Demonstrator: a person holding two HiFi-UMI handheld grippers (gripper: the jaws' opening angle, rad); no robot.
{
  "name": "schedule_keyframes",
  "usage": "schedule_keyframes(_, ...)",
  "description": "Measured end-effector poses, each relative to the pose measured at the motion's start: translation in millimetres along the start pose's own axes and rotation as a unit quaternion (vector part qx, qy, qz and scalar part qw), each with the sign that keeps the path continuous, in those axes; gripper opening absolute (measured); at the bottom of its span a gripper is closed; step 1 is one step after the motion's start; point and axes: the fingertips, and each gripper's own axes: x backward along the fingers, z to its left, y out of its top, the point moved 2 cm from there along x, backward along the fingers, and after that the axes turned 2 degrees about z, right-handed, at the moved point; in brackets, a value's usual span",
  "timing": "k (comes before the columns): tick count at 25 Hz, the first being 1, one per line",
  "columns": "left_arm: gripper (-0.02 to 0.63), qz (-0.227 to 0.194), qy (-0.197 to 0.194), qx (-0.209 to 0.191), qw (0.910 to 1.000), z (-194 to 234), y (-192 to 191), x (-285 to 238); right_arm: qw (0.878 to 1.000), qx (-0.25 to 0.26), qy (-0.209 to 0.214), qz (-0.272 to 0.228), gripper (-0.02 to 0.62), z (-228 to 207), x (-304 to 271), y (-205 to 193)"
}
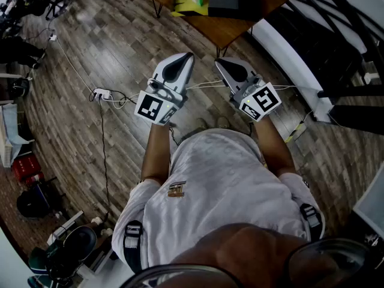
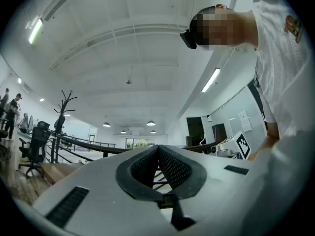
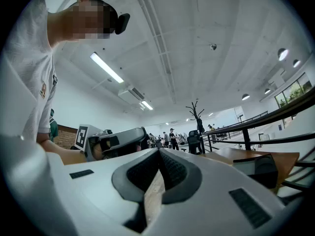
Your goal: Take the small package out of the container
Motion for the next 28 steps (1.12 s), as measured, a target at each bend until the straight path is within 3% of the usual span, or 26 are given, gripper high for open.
schedule_keyframes(13, 0.018, -0.002, -0.005, 0.002, 1.0, 18.3, -1.0, 10.7, 1.0, -0.006, 0.001, 0.003, 0.031, 4.2, -19.5, -4.3)
schedule_keyframes(28, 0.018, -0.024, -0.015, -0.014, 0.9995, 91.0, 14.5, 43.7, 1.0, 0.015, -0.027, 0.001, 0.031, 10.2, -83.0, 0.4)
